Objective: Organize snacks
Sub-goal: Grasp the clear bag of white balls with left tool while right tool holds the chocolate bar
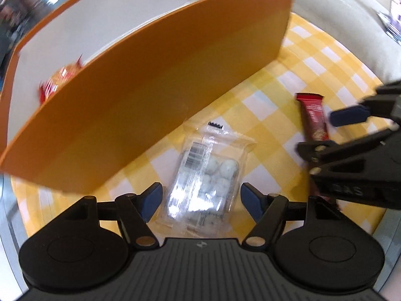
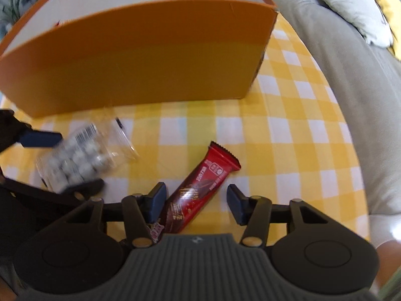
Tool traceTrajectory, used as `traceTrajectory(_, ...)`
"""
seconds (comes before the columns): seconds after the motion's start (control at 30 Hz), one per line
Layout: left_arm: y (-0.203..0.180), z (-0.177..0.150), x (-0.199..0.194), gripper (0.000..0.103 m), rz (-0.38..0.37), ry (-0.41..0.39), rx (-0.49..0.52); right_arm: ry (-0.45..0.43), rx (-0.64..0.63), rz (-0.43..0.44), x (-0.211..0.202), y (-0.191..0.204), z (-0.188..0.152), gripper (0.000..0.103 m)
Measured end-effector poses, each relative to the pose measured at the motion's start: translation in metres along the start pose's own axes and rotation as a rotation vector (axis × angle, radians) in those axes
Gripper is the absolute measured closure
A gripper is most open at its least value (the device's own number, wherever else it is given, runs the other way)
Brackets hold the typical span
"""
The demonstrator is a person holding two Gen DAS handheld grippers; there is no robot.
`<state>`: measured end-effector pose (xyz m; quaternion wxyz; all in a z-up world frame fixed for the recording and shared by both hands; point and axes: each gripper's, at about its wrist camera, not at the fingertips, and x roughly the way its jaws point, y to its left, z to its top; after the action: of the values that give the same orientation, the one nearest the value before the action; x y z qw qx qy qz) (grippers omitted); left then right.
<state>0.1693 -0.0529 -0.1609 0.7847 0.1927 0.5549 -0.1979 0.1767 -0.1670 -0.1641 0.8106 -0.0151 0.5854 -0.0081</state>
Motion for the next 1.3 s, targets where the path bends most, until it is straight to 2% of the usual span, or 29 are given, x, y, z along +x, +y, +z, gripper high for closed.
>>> traceTrajectory(0.17, 0.007, -0.005, -0.001, 0.026, -0.006, 0.071, -0.210, 0.021, -0.083, -0.065, -0.004, -0.005, -0.007, 0.054)
traceTrajectory(0.27, 0.012, -0.010, -0.003, 0.027, -0.040, 0.099, -0.338, 0.037, -0.131, -0.080, -0.007, -0.006, -0.013, 0.058)
traceTrajectory(0.37, 0.014, -0.013, -0.004, 0.027, -0.047, 0.093, -0.411, 0.049, -0.145, -0.081, -0.009, -0.007, -0.017, 0.058)
traceTrajectory(0.6, 0.001, -0.010, 0.001, 0.016, 0.032, 0.028, -0.318, 0.031, -0.020, -0.019, -0.009, -0.020, -0.019, 0.058)
traceTrajectory(0.73, 0.001, -0.009, 0.001, 0.016, 0.025, 0.011, -0.327, 0.030, 0.052, -0.001, -0.006, -0.027, -0.020, 0.060)
traceTrajectory(0.77, 0.000, -0.010, 0.001, 0.017, 0.023, 0.007, -0.323, 0.028, 0.056, 0.000, -0.006, -0.026, -0.020, 0.065)
traceTrajectory(0.8, 0.000, -0.012, -0.001, 0.019, 0.021, 0.003, -0.322, 0.025, 0.053, 0.005, -0.006, -0.025, -0.020, 0.075)
traceTrajectory(0.87, -0.001, -0.012, -0.001, 0.025, 0.021, -0.010, -0.315, 0.014, 0.031, 0.002, -0.007, -0.019, -0.021, 0.082)
traceTrajectory(0.9, -0.002, -0.012, -0.002, 0.033, 0.013, -0.021, -0.308, 0.012, 0.026, 0.001, -0.008, -0.017, -0.022, 0.082)
traceTrajectory(0.93, -0.003, -0.012, -0.003, 0.035, 0.014, -0.026, -0.302, 0.011, 0.025, 0.002, -0.008, -0.016, -0.022, 0.082)
traceTrajectory(1.13, -0.004, -0.012, -0.005, 0.040, 0.014, -0.028, -0.312, 0.011, 0.028, 0.015, -0.008, -0.016, -0.022, 0.083)
traceTrajectory(1.3, 0.006, -0.017, -0.011, 0.043, -0.038, -0.022, -0.392, 0.022, 0.050, 0.039, -0.007, -0.023, -0.020, 0.083)
